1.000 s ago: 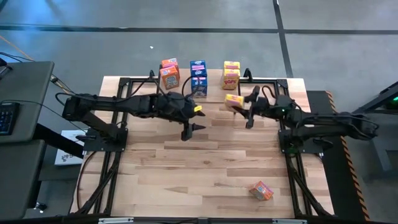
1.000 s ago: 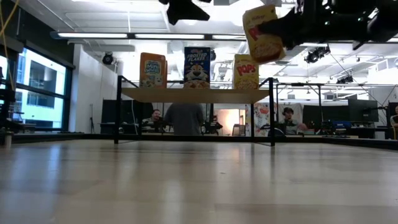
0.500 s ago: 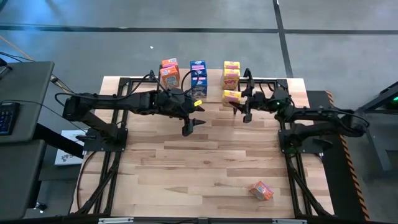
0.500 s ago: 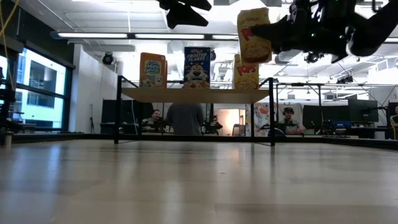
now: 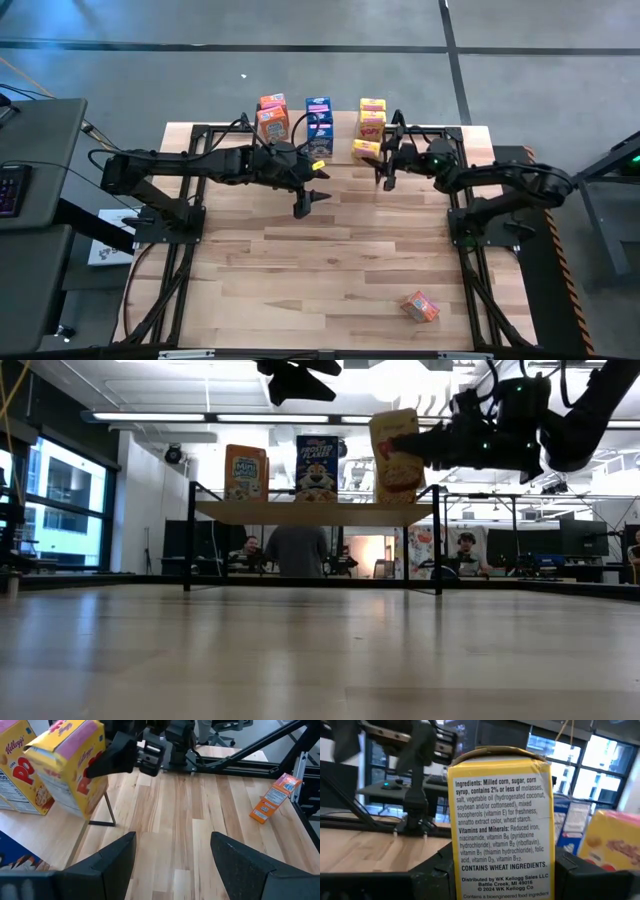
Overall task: Stack cereal on shelf
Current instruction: Put the yellow cereal box on the shelf aligned with the other yellow cereal boxes
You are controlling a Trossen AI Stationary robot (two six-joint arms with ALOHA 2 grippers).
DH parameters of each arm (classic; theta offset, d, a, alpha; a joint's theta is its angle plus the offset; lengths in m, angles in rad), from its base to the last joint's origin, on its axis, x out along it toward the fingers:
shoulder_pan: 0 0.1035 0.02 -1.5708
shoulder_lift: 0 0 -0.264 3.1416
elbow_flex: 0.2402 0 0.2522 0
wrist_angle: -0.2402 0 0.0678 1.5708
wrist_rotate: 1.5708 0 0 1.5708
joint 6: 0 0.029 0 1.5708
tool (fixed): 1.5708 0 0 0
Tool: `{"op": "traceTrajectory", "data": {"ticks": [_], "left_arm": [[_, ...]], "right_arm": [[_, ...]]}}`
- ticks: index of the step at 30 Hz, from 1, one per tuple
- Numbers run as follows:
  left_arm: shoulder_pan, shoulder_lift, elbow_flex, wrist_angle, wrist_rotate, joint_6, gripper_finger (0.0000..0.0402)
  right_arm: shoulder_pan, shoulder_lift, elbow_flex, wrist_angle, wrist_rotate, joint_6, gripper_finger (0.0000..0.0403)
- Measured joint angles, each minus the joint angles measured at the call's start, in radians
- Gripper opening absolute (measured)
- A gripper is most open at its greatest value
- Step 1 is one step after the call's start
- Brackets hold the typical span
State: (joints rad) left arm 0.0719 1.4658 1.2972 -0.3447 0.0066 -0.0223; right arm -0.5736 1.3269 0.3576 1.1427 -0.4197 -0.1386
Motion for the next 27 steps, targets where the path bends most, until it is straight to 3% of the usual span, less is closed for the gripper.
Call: {"op": "traceTrajectory", "data": {"ticks": [27], "left_arm": [[-0.001,0.000,0.000,-0.001,0.000,0.000,0.0248]], "right_arm": [[-0.067,0.020,0.001,-0.030,0.002,-0.008,0.0166]]}}
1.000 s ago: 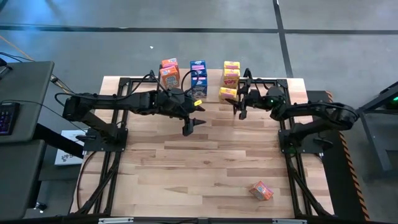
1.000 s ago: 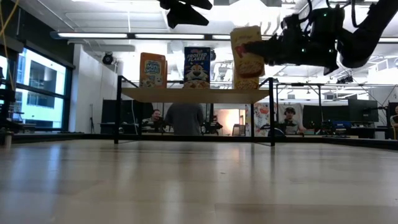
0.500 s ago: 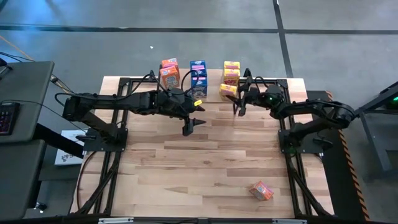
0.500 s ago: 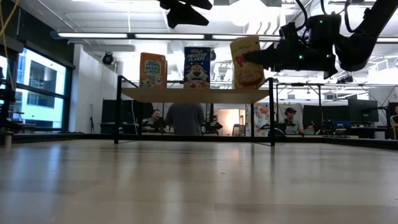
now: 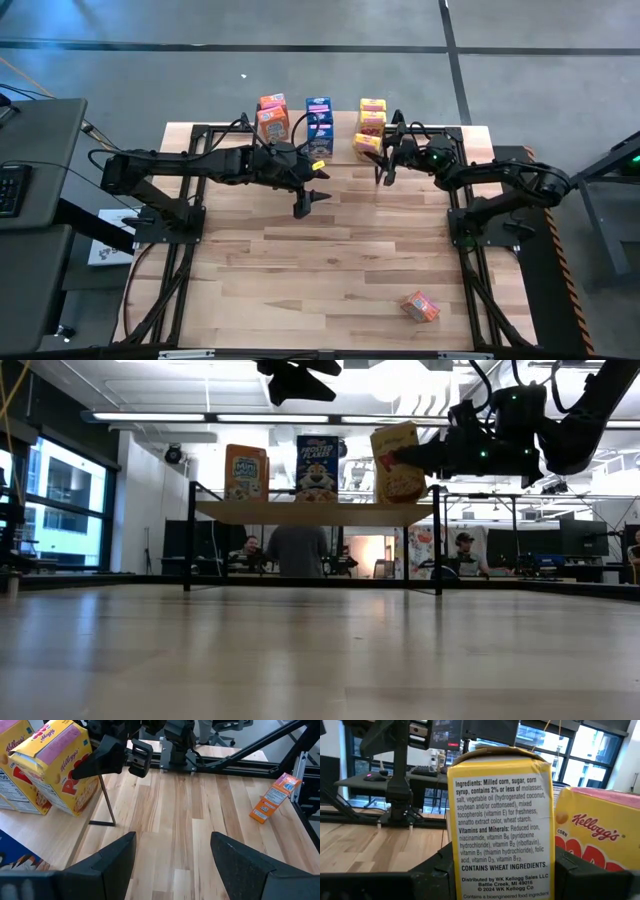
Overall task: Stack cereal on shelf
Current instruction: Put the yellow cereal box on the shelf aligned with the other yellow cereal boxes
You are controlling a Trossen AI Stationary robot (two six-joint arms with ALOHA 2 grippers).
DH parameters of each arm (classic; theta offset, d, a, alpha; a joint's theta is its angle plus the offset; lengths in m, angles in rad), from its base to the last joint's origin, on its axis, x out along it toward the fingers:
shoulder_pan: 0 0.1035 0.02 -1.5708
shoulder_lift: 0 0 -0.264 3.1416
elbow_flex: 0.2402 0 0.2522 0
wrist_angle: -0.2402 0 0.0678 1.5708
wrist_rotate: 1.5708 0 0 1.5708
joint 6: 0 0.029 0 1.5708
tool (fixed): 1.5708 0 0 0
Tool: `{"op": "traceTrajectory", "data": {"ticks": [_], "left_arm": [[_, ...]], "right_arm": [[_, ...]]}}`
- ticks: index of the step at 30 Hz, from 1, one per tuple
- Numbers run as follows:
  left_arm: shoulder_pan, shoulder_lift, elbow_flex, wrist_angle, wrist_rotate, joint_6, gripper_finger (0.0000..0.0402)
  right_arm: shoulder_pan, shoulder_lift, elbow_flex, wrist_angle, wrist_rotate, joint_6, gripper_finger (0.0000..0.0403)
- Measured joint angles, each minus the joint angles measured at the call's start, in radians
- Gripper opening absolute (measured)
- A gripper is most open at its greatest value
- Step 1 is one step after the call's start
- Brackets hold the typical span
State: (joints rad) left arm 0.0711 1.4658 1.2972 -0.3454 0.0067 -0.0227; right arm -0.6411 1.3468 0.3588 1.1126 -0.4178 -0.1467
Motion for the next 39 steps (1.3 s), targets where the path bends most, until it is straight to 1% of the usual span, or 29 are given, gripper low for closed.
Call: {"op": "traceTrajectory", "data": {"ticks": [14,20,27,39], "left_arm": [[0.000,0.000,0.000,0.000,0.000,0.000,0.0248],[0.000,0.000,0.000,0.000,0.000,0.000,0.0248],[0.000,0.000,0.000,0.000,0.000,0.000,0.0248],[0.000,0.000,0.000,0.000,0.000,0.000,0.0248]], "right_arm": [[0.000,0.000,0.000,0.000,0.016,0.016,0.0166],[0.000,0.000,0.000,-0.012,0.060,0.017,0.0165],[0.000,0.000,0.001,-0.019,0.069,0.035,0.0166],[-0.001,0.001,0.000,-0.035,0.098,0.045,0.0210]]}}
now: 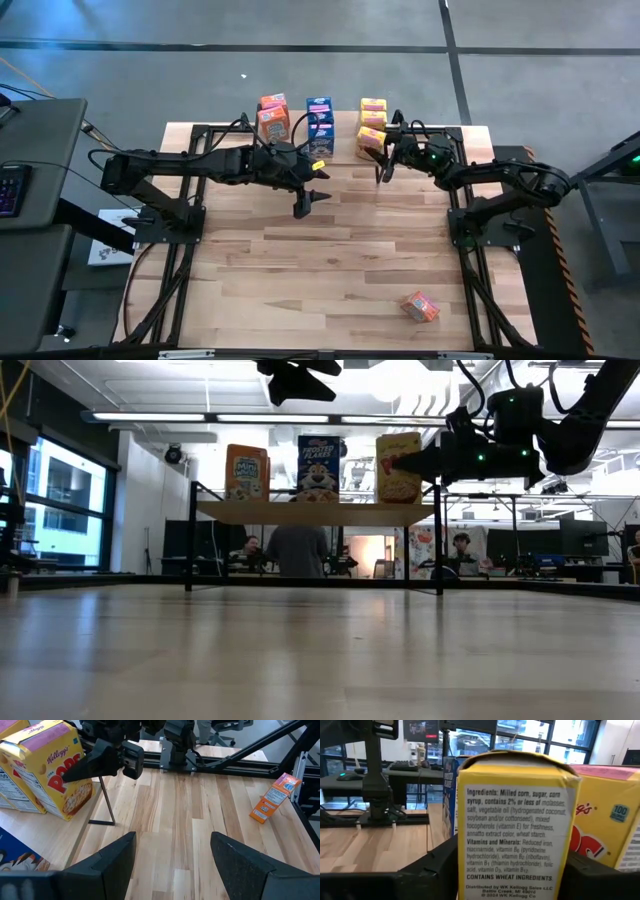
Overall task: Stack cereal on shelf
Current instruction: Put the yellow cereal box on the shelf aligned with the other yellow cereal boxes
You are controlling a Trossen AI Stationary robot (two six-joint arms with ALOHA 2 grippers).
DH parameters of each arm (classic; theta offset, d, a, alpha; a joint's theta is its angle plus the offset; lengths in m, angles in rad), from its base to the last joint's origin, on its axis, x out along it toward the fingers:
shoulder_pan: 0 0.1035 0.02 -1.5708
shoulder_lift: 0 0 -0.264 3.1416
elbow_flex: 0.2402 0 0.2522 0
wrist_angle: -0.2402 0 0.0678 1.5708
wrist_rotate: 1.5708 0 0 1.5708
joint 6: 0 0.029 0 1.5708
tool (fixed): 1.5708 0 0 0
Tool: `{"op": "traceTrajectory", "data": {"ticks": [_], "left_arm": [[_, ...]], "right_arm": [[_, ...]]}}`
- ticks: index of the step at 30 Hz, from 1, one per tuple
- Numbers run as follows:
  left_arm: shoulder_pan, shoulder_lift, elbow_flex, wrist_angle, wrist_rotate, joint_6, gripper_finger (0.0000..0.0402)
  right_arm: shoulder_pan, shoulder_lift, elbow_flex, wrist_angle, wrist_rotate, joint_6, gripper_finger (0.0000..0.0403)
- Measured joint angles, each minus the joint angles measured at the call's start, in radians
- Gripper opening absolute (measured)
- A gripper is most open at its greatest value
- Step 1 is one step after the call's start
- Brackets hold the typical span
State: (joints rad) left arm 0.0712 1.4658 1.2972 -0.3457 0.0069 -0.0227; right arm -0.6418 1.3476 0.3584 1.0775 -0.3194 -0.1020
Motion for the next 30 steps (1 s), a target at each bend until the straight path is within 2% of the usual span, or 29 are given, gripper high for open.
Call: {"op": "traceTrajectory", "data": {"ticks": [12,24,30], "left_arm": [[0.000,0.000,0.000,0.000,0.000,0.000,0.0248],[0.000,0.000,0.000,0.000,0.000,0.000,0.0248],[0.000,0.000,0.000,0.000,0.000,0.000,0.0248]], "right_arm": [[0.000,-0.022,0.000,-0.007,0.031,0.046,0.0224],[0.000,-0.137,-0.001,-0.181,0.076,0.044,0.0285],[0.000,-0.215,-0.001,-0.292,0.090,0.055,0.0294]]}}
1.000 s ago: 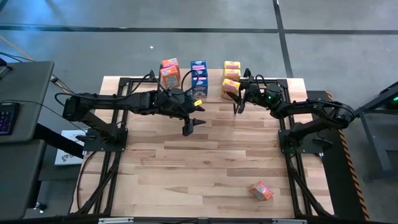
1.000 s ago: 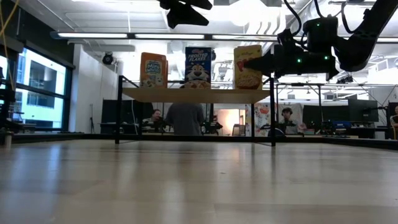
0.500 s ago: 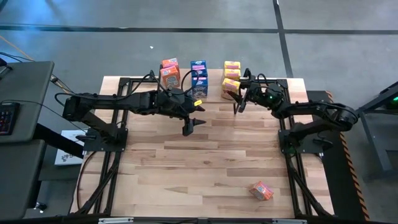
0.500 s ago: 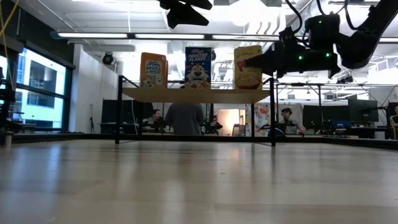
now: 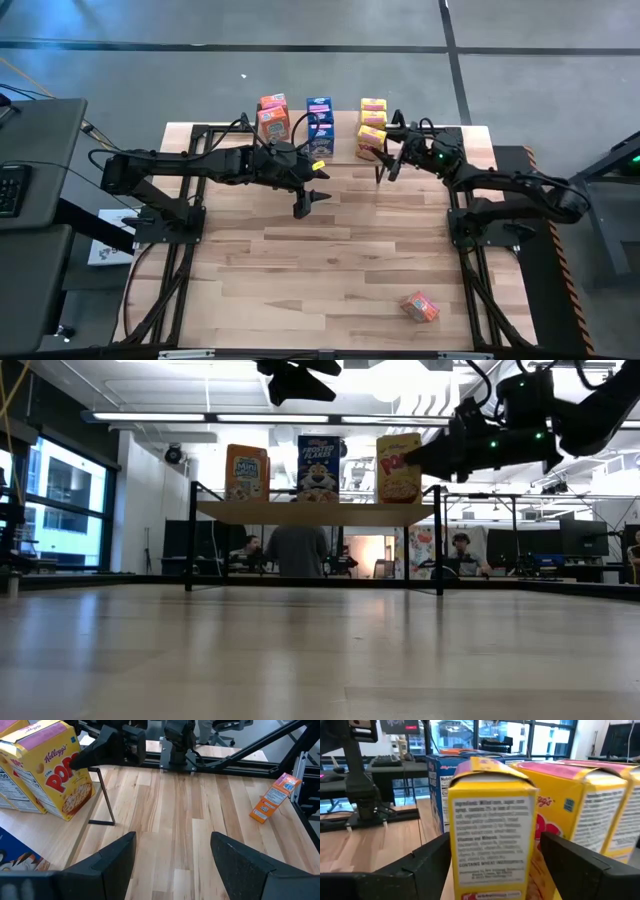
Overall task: Stack cereal on shelf
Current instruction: Put the yellow cereal box on the shelf aligned with the other yellow cereal boxes
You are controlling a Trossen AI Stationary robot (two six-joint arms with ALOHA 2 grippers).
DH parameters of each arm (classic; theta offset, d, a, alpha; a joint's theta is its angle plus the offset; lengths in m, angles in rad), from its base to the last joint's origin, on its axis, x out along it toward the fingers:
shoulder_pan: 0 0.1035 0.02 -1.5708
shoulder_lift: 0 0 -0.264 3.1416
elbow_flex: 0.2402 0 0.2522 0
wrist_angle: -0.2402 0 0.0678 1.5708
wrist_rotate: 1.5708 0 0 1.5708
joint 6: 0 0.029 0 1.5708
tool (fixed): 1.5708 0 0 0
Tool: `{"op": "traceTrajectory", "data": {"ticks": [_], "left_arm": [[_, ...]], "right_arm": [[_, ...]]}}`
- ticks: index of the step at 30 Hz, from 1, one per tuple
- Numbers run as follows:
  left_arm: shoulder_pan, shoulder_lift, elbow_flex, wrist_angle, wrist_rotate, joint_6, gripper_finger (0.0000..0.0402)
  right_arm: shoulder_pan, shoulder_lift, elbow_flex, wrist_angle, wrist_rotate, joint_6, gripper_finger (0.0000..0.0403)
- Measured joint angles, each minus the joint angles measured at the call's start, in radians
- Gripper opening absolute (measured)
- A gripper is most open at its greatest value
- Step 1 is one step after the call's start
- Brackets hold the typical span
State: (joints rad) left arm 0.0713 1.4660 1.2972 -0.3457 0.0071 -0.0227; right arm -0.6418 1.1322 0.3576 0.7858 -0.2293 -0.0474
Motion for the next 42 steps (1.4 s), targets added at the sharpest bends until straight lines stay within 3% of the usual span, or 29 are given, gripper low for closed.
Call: {"op": "traceTrajectory", "data": {"ticks": [13,22,27,33,42], "left_arm": [[0.000,0.000,0.000,0.000,0.000,0.000,0.0248],[0.000,0.000,0.000,0.000,0.000,0.000,0.0248],[0.000,0.000,0.000,0.000,0.000,0.000,0.0248],[0.000,0.000,0.000,0.000,0.000,0.000,0.0248],[0.000,0.000,0.000,0.000,0.000,0.000,0.0248]], "right_arm": [[0.005,-0.216,0.000,-0.335,0.017,0.050,0.0294],[0.101,-0.320,0.000,-0.476,0.064,0.096,0.0294],[0.213,-0.315,0.000,-0.491,0.093,0.130,0.0294],[0.352,-0.266,0.000,-0.458,0.265,0.137,0.0294],[0.389,-0.104,0.000,-0.257,0.378,0.136,0.0294]]}}
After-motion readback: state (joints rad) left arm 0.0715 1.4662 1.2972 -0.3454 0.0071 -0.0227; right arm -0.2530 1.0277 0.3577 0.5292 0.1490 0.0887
